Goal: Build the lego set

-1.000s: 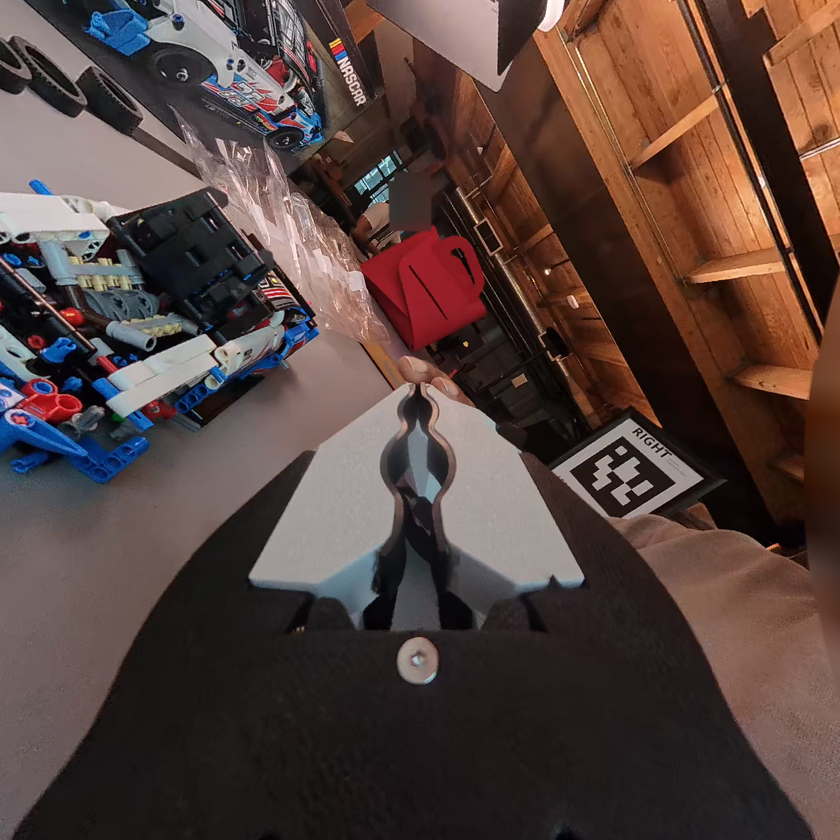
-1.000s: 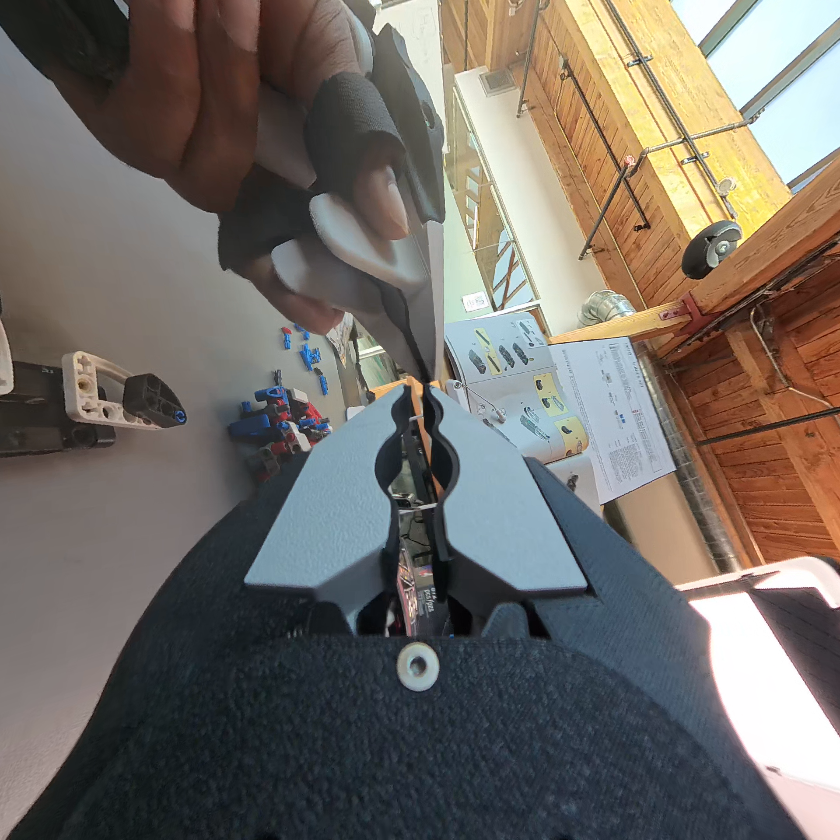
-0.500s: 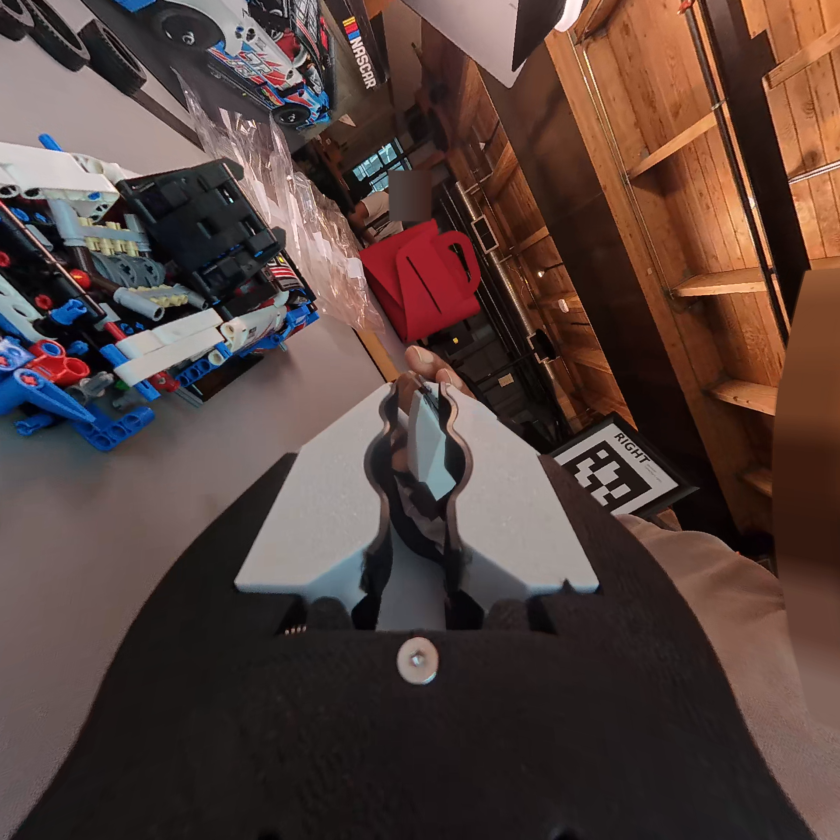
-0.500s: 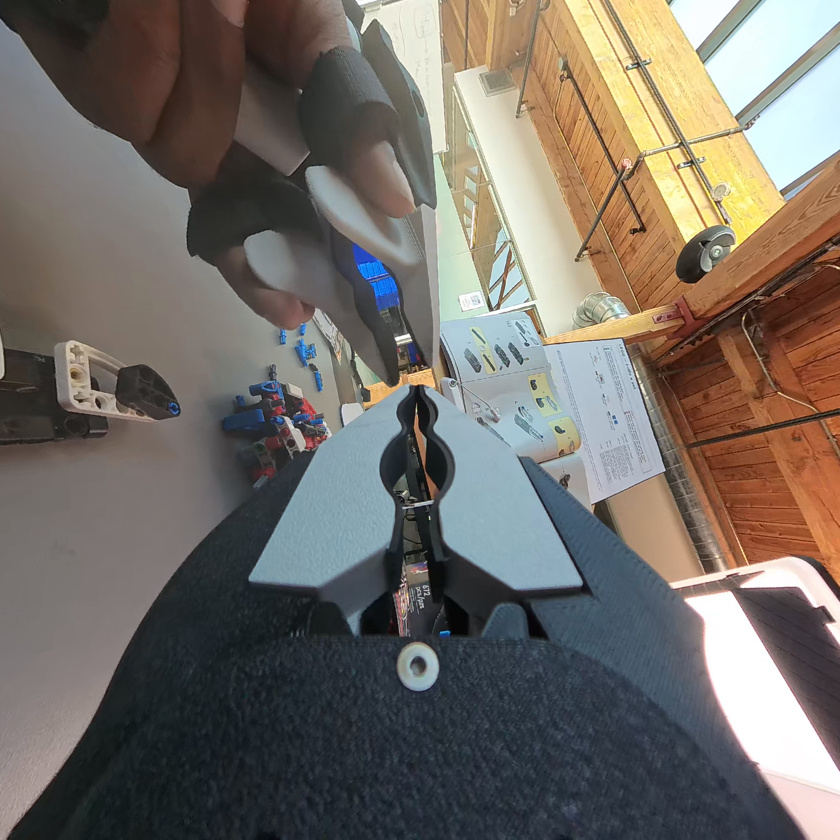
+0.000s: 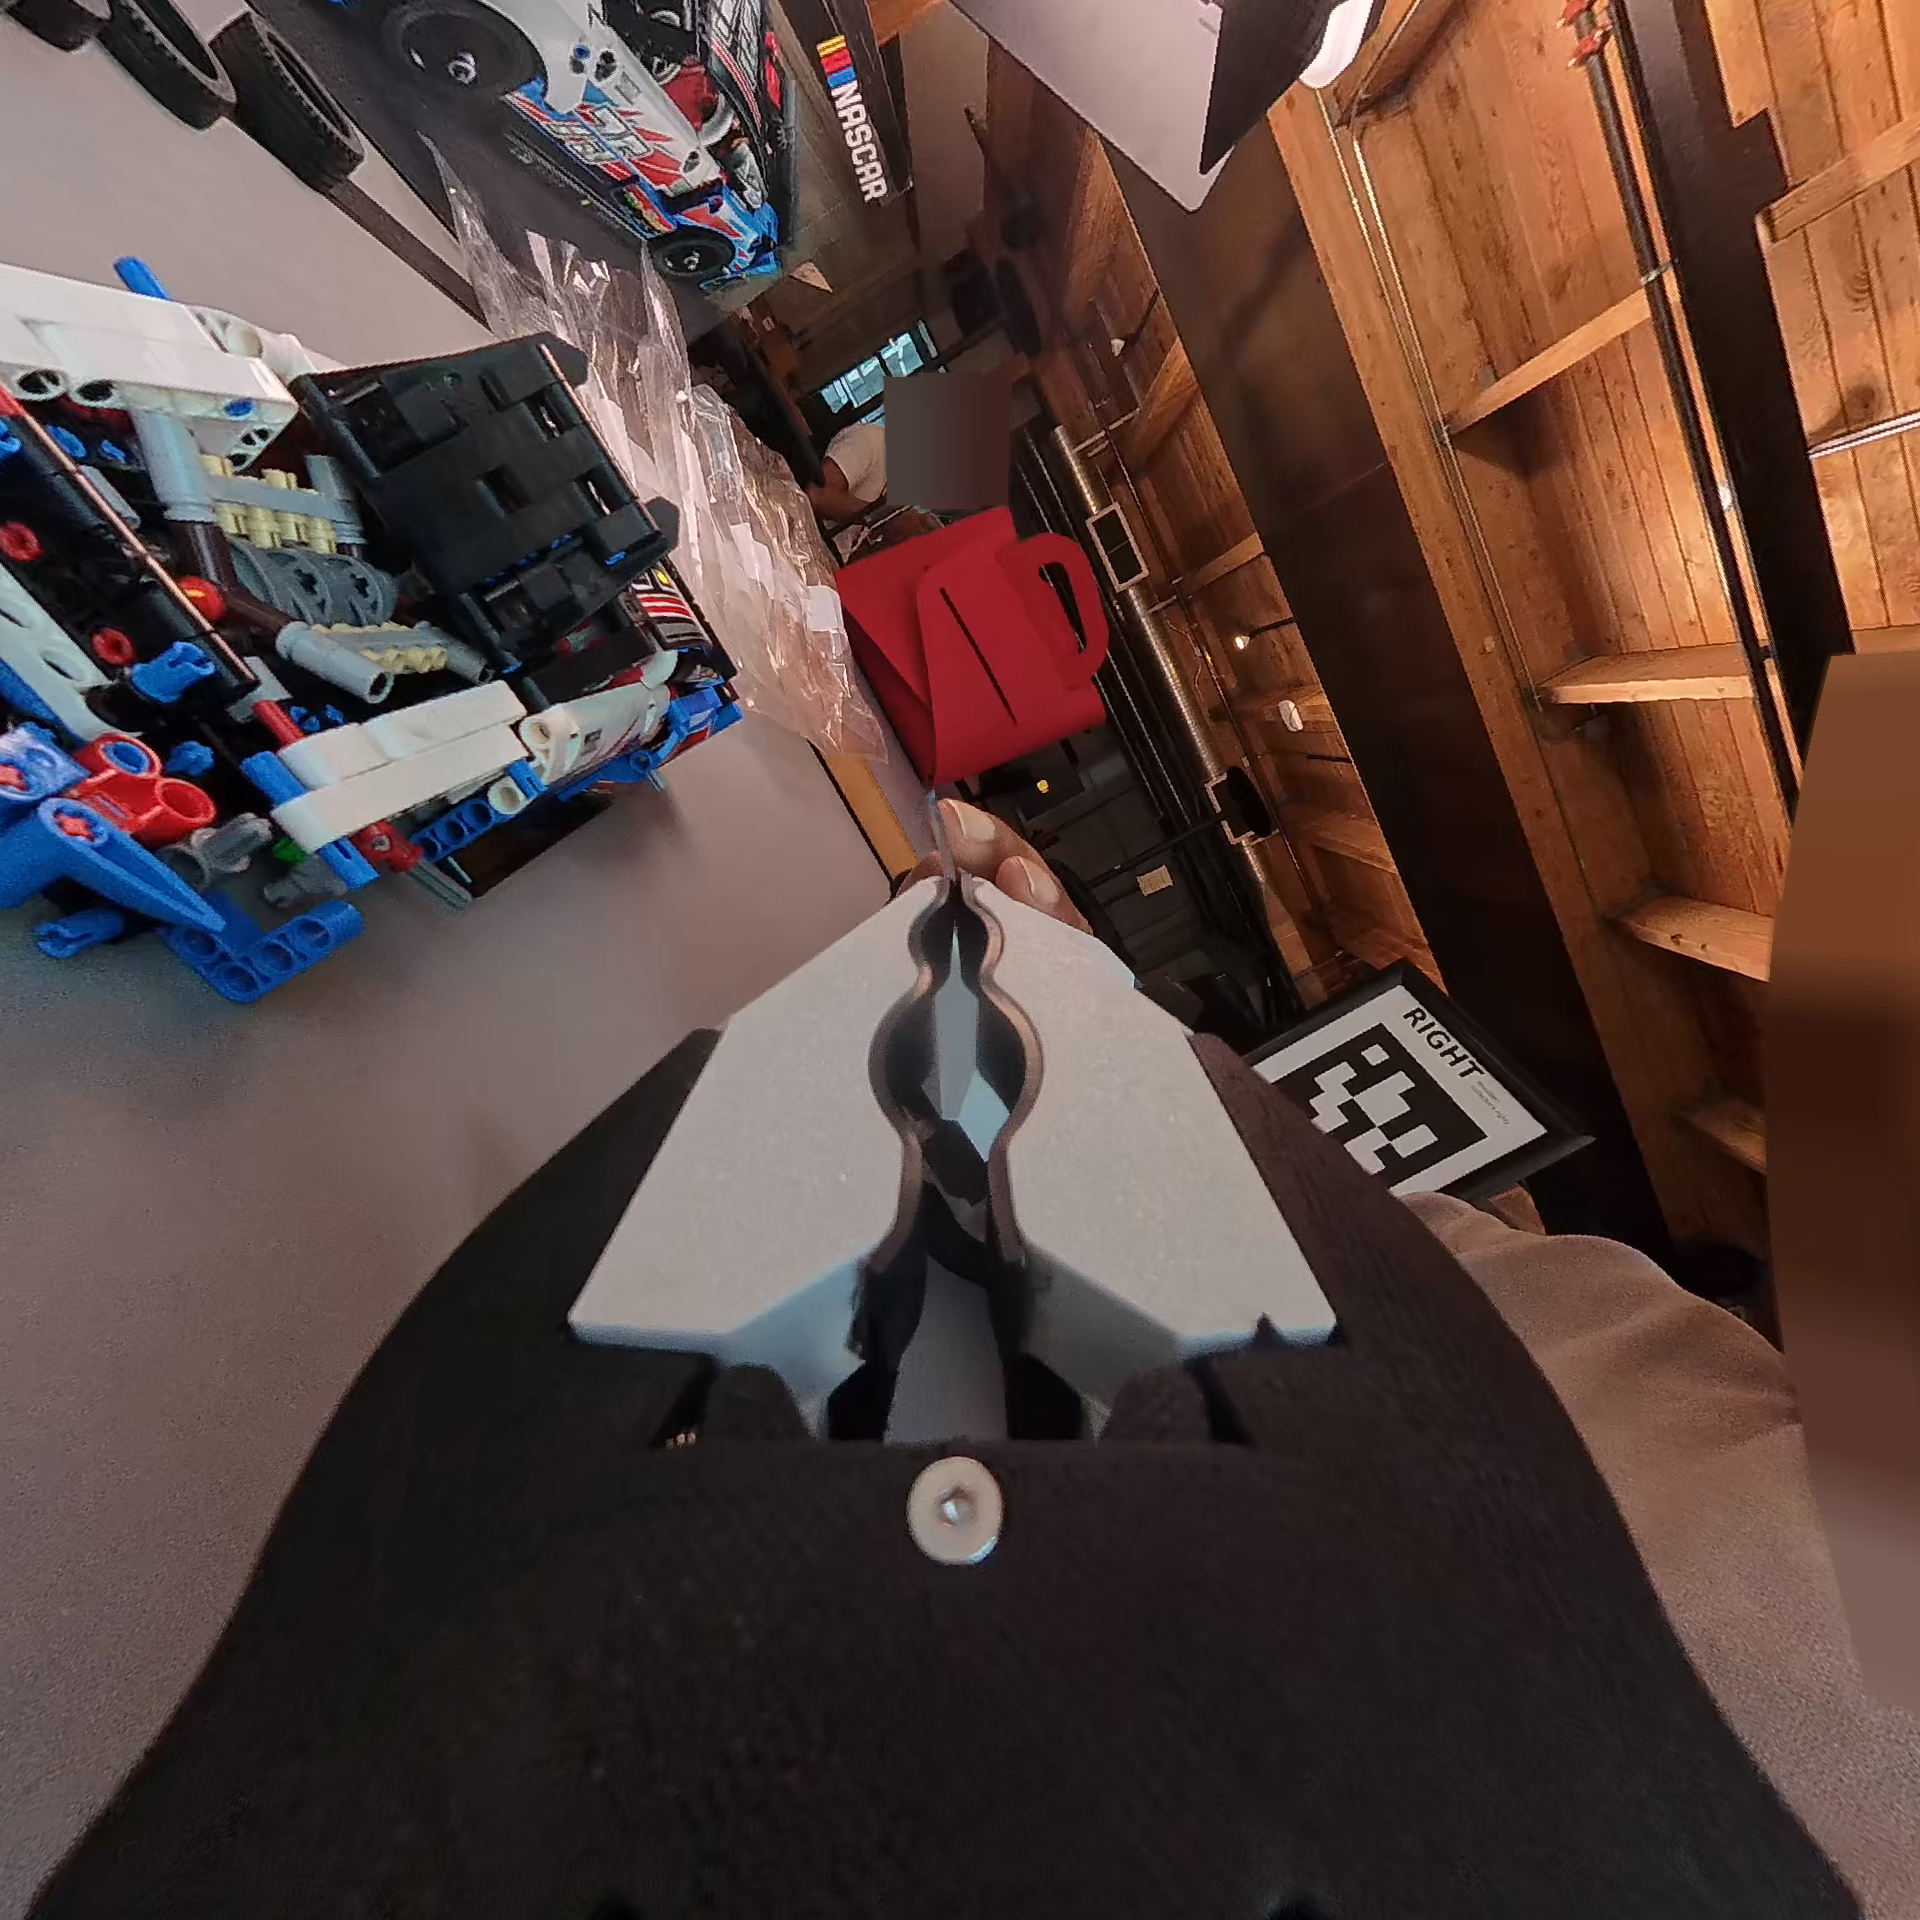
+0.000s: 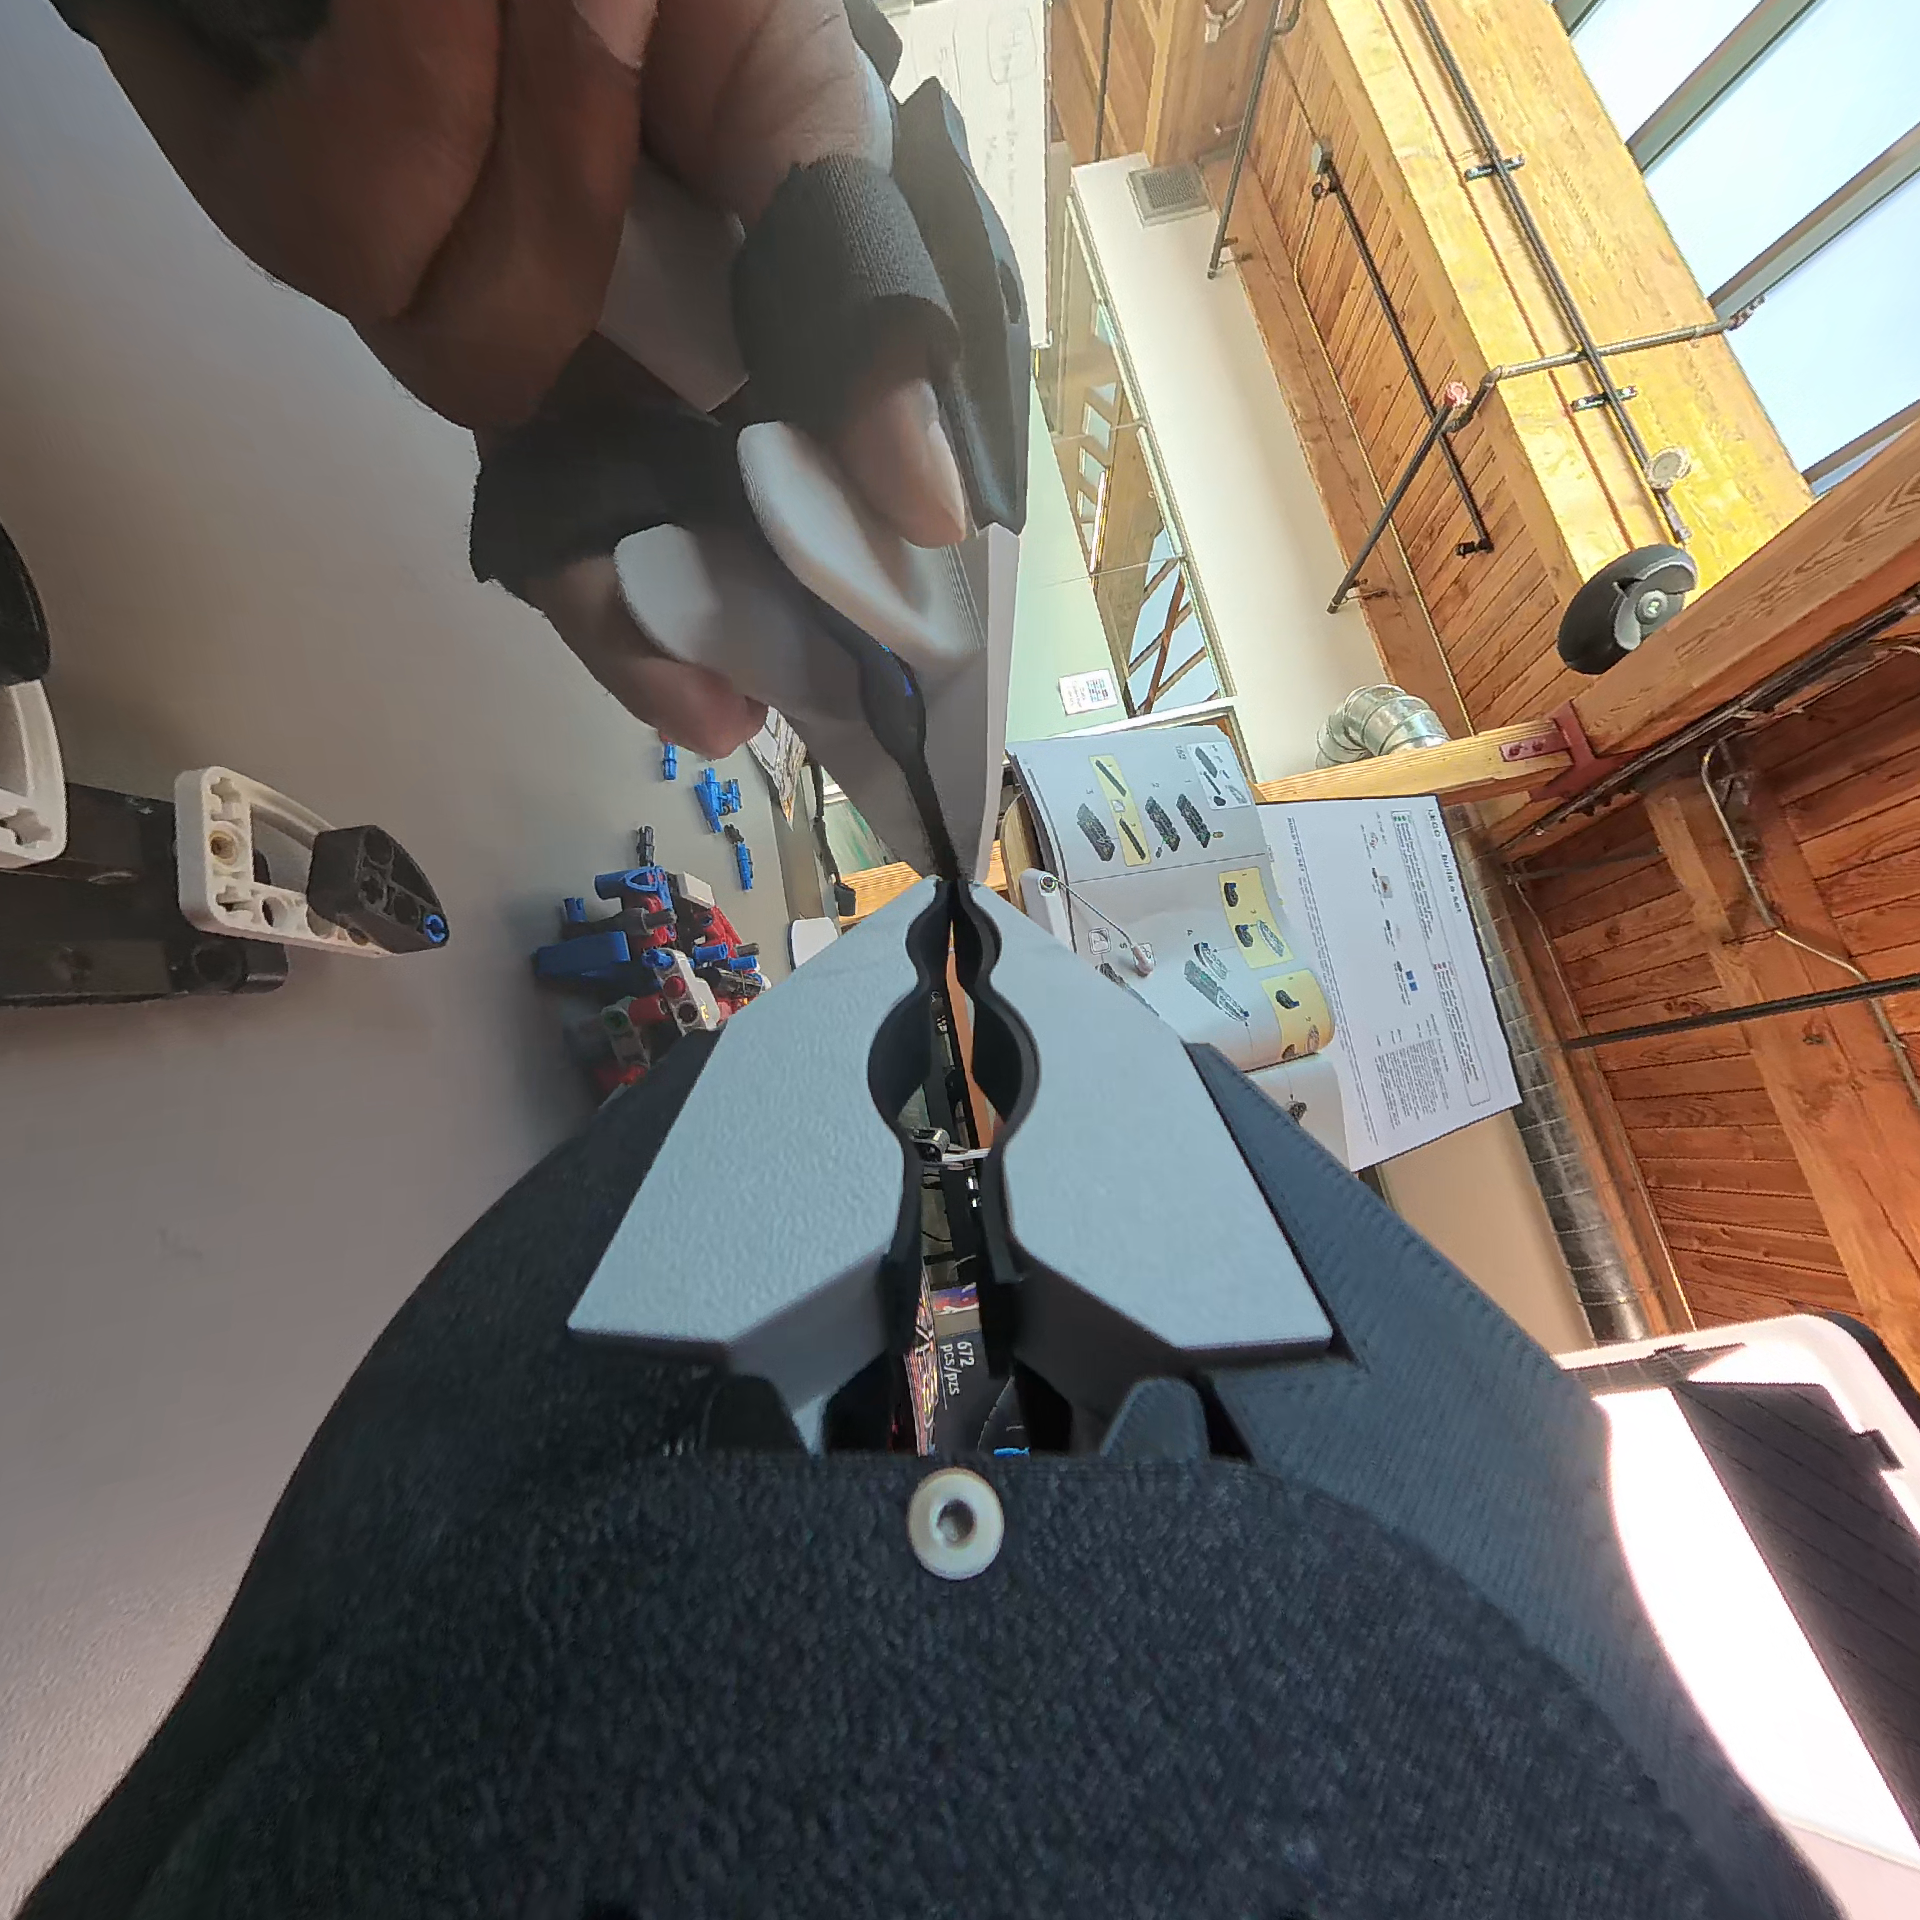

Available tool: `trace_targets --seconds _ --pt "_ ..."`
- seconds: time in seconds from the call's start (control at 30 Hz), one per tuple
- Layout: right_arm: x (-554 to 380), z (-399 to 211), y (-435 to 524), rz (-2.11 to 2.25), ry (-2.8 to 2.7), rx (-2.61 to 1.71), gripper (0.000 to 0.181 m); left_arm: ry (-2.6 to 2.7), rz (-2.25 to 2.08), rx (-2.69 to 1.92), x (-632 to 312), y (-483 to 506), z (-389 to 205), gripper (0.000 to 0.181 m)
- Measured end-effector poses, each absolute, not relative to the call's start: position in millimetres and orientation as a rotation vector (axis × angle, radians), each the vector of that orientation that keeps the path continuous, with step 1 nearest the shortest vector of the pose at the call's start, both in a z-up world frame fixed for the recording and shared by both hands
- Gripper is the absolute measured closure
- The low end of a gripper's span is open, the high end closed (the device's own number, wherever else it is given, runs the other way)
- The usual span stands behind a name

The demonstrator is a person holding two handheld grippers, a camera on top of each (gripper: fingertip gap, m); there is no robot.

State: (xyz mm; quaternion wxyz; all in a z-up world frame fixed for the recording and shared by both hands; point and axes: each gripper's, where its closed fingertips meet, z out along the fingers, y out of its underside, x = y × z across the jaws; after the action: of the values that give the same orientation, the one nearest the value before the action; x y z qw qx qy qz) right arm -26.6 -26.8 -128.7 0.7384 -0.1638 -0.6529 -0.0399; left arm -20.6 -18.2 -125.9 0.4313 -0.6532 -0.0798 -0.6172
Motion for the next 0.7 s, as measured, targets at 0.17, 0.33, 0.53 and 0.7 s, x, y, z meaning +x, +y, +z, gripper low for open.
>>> trace_targets --seconds 0.17,0.33,0.53,0.7 --pt "-26.1 -126.8 -28.0 -0.049 -1.425 -0.381 0.181 -0.128 -1.476 -1.640 -20.4 -19.7 -124.1 0.181" --pt "-23.9 -129.9 -28.2 0.208 -1.459 -0.556 0.166 0.015 -1.378 -1.647 -26.4 -23.0 -116.0 0.181" --pt "-9.6 -140.0 -40.7 1.223 -1.534 -1.174 0.168 0.505 -1.214 -1.823 -11.1 -48.9 -134.7 0.181" --pt "-0.5 -145.5 -54.0 1.477 -1.585 -1.254 0.170 0.644 -1.183 -1.864 -0.1 -60.8 -144.4 0.181"
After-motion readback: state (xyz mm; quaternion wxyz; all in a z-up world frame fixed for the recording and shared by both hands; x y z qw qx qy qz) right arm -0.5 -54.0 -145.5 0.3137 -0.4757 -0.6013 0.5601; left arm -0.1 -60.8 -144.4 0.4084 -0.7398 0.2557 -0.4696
